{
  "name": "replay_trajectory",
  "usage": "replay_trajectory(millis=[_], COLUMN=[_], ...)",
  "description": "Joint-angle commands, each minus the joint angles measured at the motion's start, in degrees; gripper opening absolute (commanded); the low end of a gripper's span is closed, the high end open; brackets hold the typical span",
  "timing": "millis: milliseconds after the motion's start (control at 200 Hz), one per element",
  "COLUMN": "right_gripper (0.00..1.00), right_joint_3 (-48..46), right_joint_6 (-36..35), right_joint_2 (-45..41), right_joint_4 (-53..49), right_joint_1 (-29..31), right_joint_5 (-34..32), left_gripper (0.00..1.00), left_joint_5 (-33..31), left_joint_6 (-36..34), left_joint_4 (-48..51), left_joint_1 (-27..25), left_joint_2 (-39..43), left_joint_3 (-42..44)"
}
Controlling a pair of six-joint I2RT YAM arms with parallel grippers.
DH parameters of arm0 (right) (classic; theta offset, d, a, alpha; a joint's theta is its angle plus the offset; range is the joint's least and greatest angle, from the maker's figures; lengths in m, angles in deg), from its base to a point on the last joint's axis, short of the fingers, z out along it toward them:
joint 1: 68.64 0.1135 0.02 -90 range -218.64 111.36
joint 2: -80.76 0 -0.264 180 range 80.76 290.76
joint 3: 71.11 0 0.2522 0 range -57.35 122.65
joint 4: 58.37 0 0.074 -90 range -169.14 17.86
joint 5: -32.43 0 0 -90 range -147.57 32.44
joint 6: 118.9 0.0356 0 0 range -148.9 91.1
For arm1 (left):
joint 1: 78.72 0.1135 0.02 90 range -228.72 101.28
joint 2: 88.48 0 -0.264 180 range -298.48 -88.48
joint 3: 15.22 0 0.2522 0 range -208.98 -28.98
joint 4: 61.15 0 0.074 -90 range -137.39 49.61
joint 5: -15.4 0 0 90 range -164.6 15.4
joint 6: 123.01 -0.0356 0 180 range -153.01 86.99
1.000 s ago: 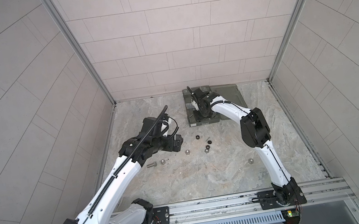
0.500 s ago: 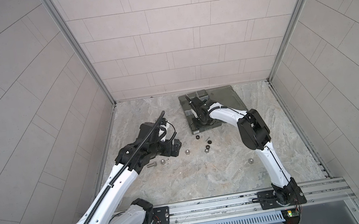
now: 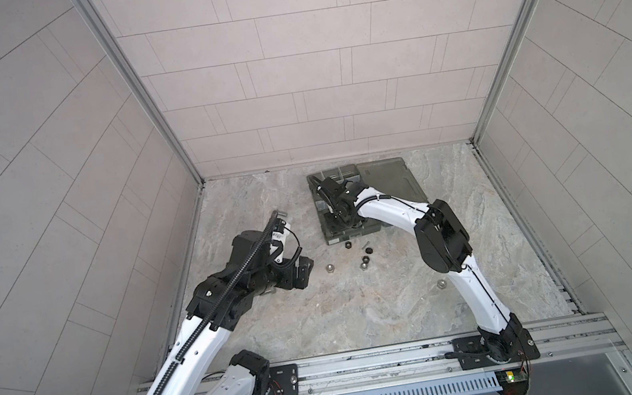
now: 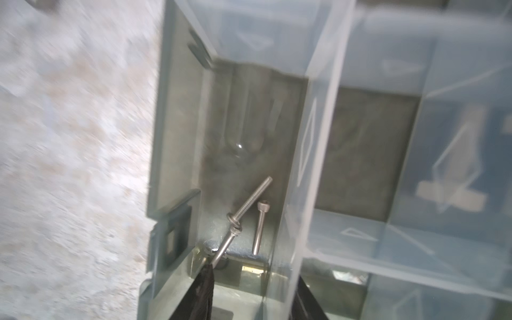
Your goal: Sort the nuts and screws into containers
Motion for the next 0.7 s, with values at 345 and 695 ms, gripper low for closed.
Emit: replay_trajectory(millis=[345, 695], right_gripper=[0.54, 0.56], right_joint_3=[-2.59, -29.3], right_joint_6=[-2.15, 0.33], right_joint_2=[-8.22, -25.24], right_joint_4=[-5.48, 2.9], right_joint_1=[1.62, 2.08], right_joint_5=[-6.79, -5.09], left_gripper=[1.0, 1.0], left_joint_5=[0.11, 2.39], left_joint_6=[-0.32, 1.14], left_joint_4=[0.17, -4.0], left_joint_1=[-0.14, -0.14], left_joint_2=[-1.36, -6.82], left_joint_3=[-0.26, -1.71])
